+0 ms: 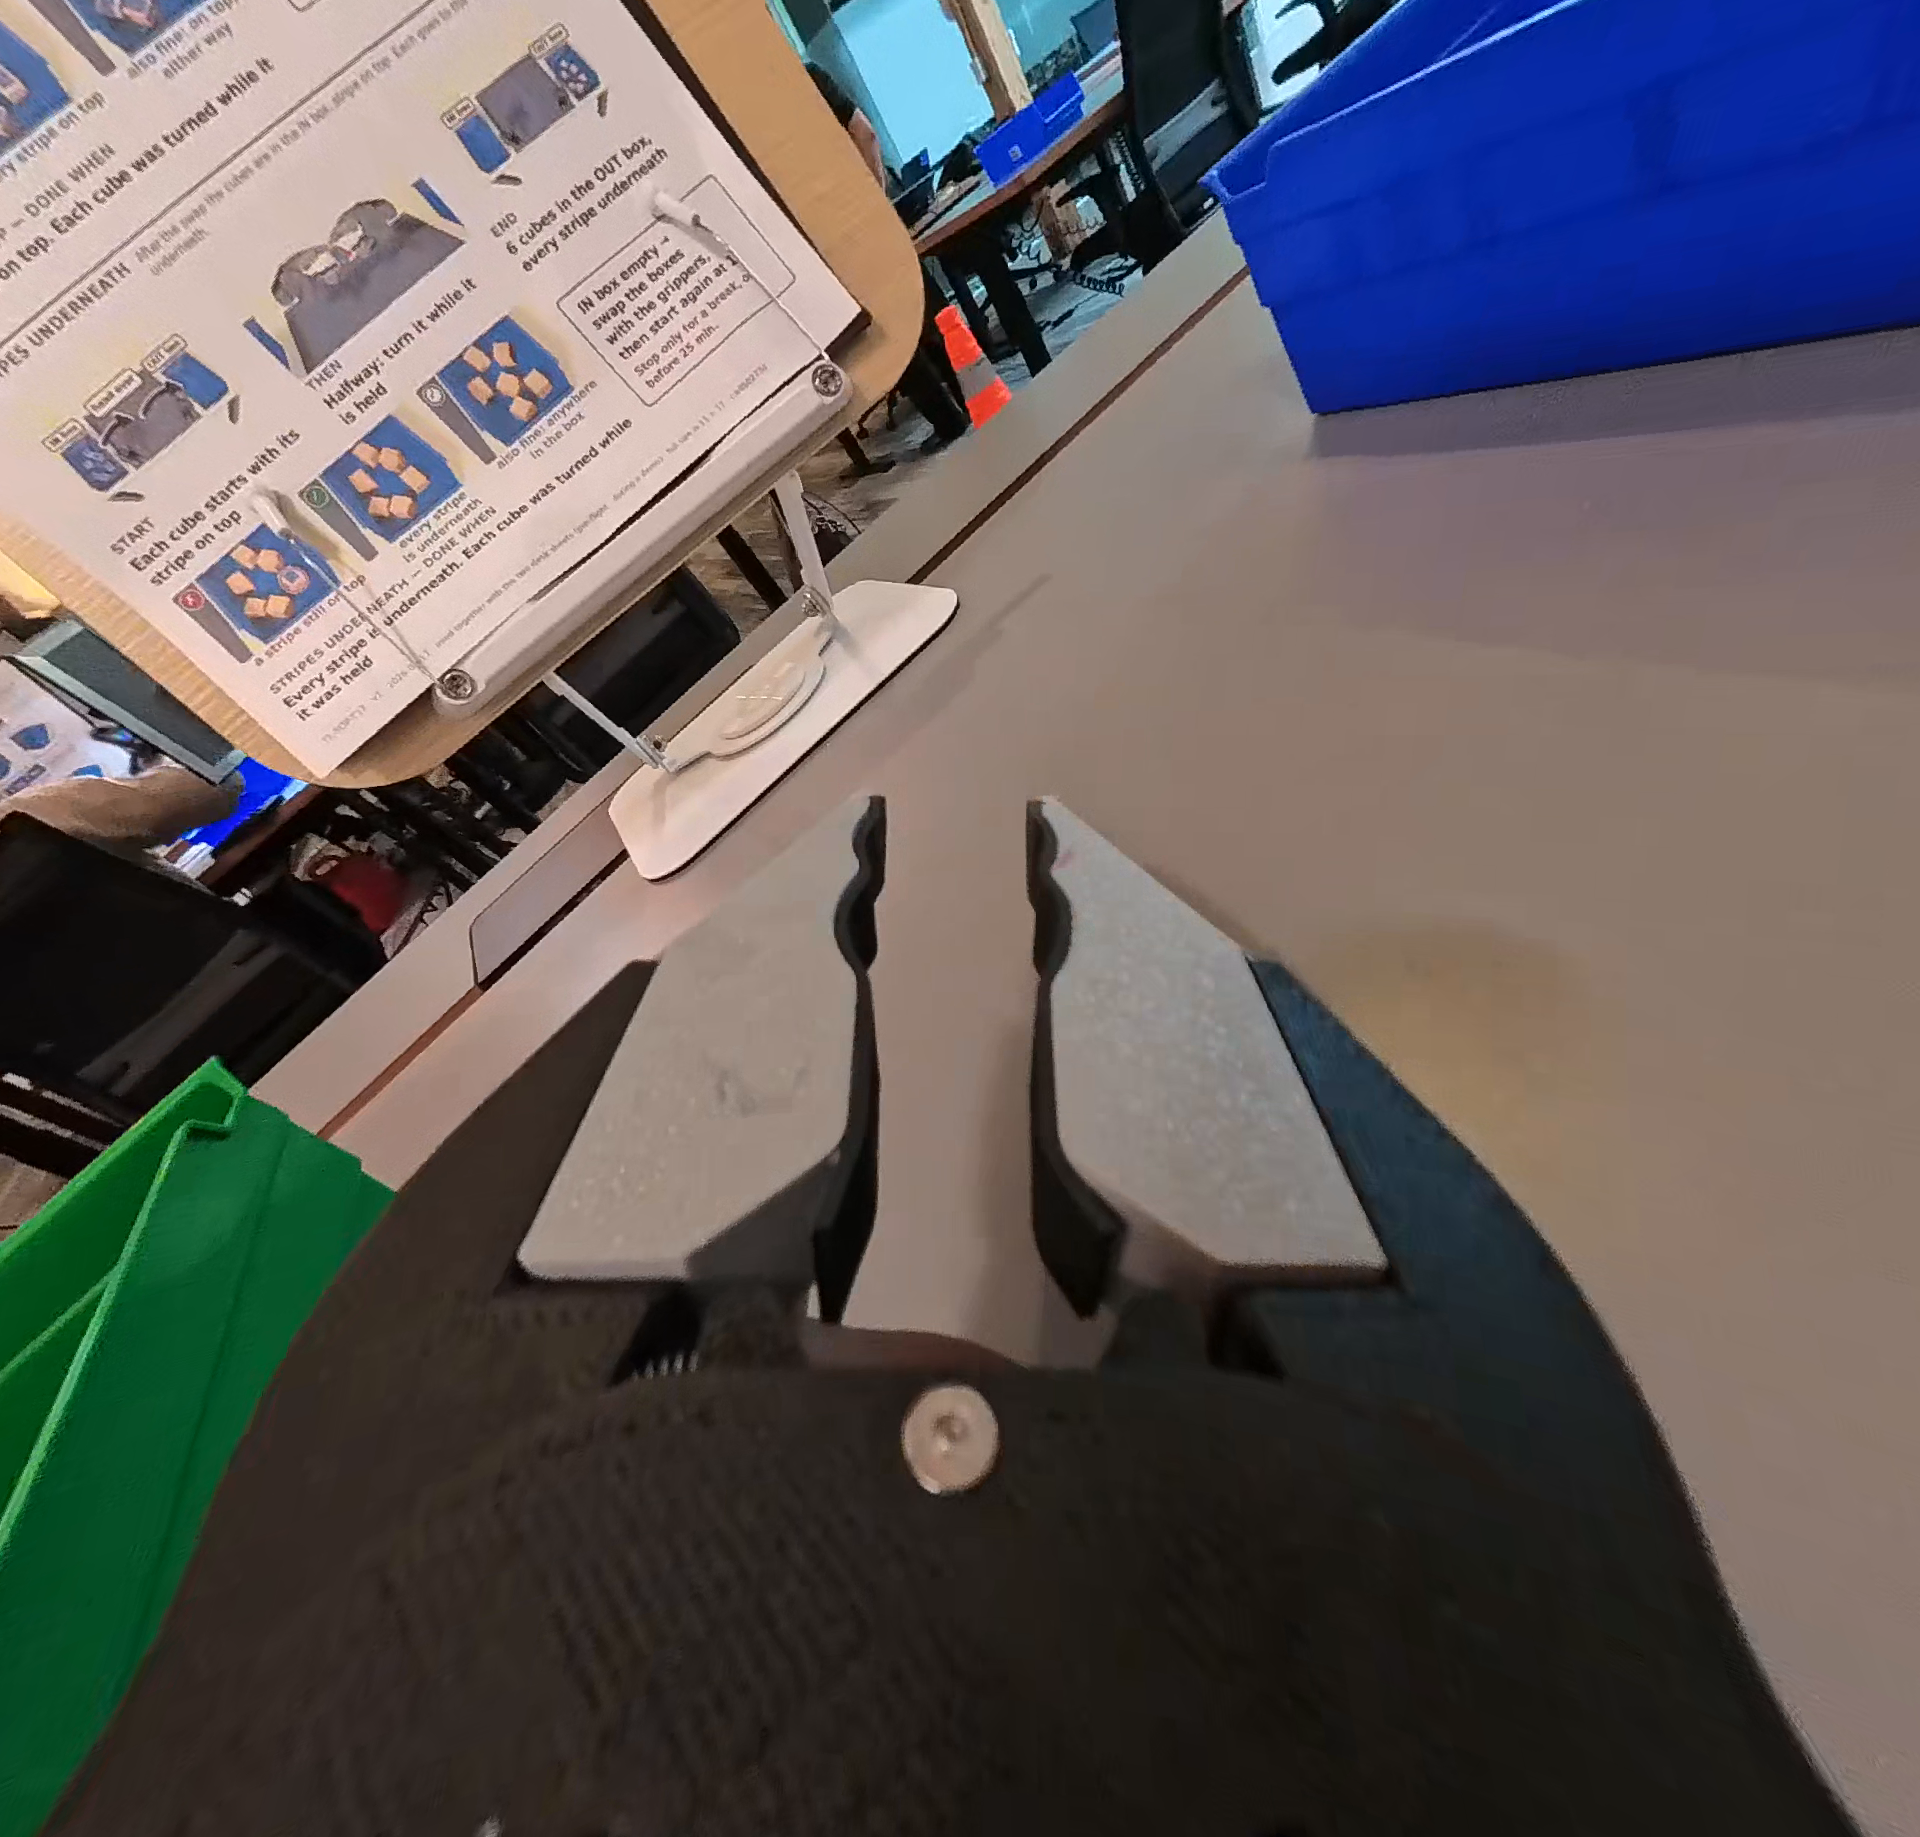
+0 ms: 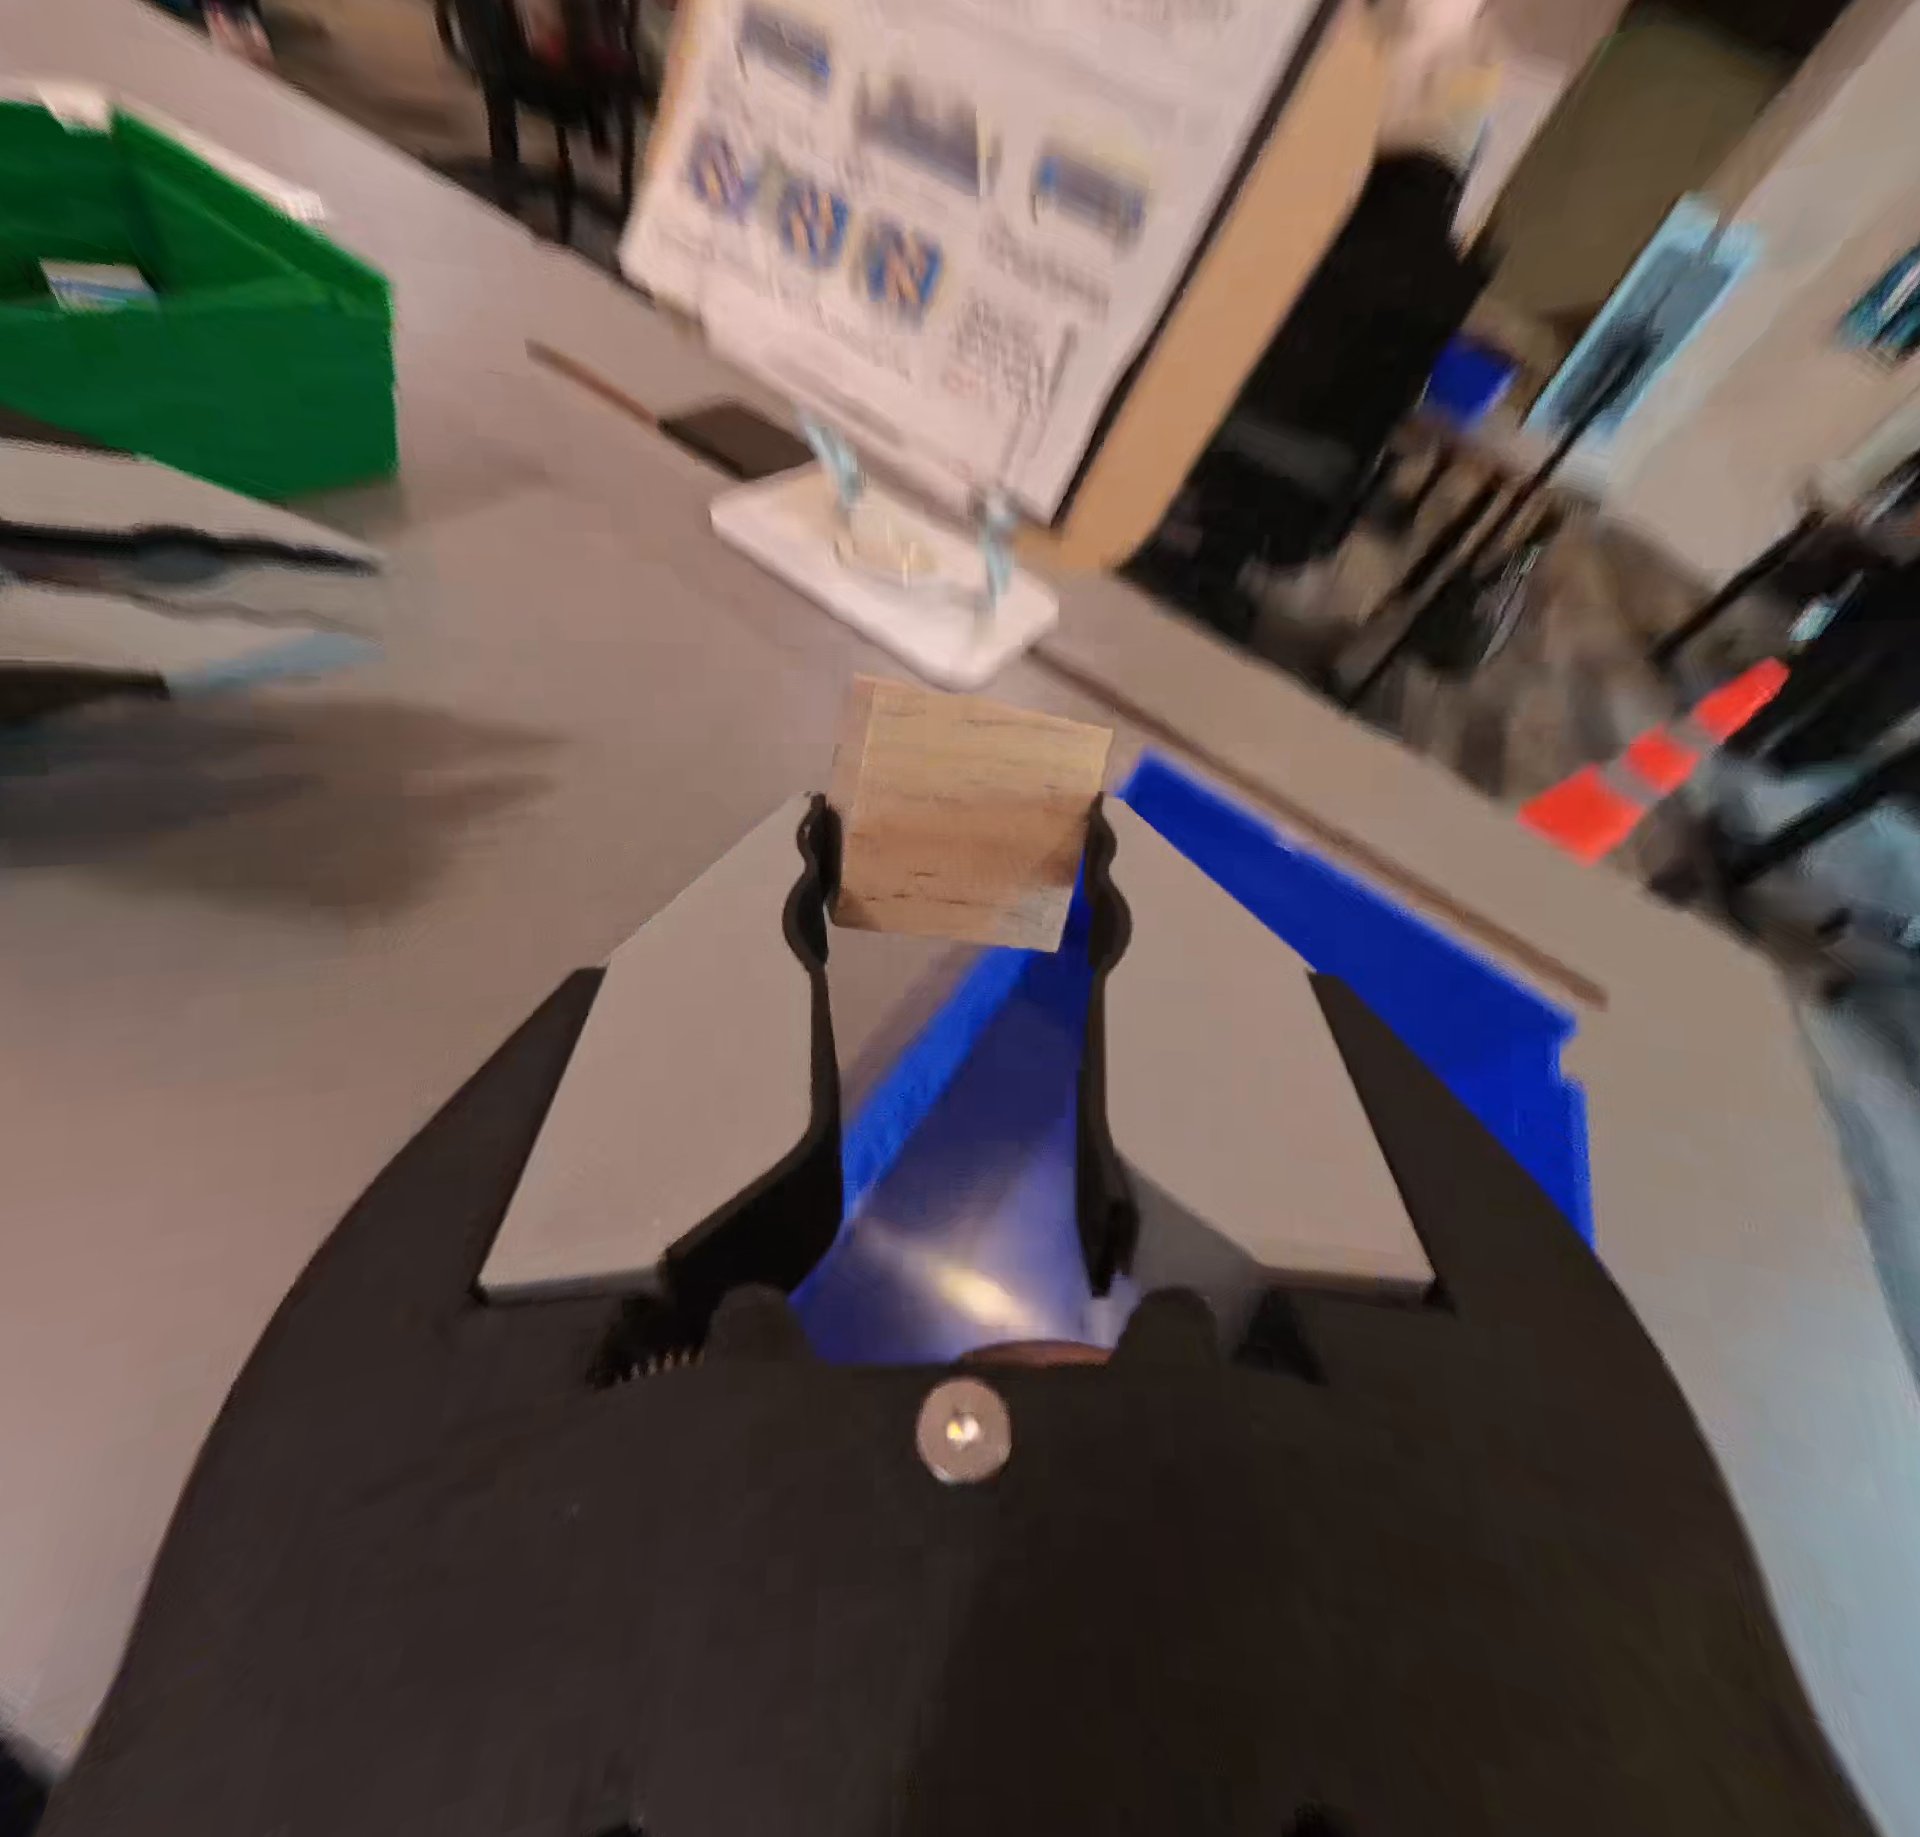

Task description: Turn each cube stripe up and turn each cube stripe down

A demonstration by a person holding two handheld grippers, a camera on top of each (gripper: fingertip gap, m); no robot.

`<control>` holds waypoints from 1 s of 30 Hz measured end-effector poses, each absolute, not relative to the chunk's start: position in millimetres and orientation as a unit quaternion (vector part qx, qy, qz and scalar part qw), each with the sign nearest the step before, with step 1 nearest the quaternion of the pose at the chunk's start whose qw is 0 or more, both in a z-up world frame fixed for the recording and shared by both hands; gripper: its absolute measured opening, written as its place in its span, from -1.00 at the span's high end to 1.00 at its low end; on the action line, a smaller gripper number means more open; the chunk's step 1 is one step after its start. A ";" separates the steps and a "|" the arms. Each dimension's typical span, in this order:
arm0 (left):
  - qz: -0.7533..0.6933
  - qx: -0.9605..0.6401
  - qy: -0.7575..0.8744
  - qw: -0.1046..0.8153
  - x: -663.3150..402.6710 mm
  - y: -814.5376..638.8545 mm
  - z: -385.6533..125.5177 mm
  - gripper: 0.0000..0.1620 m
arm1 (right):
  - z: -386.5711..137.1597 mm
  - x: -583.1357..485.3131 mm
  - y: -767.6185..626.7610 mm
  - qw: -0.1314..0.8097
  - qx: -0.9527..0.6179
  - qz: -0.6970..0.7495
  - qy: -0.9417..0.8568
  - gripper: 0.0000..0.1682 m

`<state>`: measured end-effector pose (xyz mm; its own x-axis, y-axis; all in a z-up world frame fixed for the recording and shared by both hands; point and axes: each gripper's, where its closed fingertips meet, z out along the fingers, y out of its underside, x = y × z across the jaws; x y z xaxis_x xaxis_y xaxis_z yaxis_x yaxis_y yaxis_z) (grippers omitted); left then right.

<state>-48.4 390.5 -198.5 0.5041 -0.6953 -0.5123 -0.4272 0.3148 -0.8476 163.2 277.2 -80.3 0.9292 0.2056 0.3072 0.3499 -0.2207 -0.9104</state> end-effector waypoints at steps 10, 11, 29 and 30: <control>-0.086 -0.571 0.493 0.651 -49.5 391.6 -200.5 0.70 | -223.4 303.9 252.4 0.338 -0.939 -0.060 -0.024 0.44; -0.085 -0.572 0.493 0.650 -49.8 392.0 -200.7 0.70 | -233.0 308.9 251.8 0.322 -0.944 -0.063 -0.019 0.44; -0.088 -0.575 0.494 0.646 -49.3 392.7 -201.9 0.70 | -194.2 307.4 247.8 0.366 -0.926 -0.094 0.019 0.32; -0.086 -0.575 0.495 0.646 -49.0 392.5 -202.2 0.70 | -180.4 297.0 249.8 0.390 -0.916 -0.088 0.009 0.31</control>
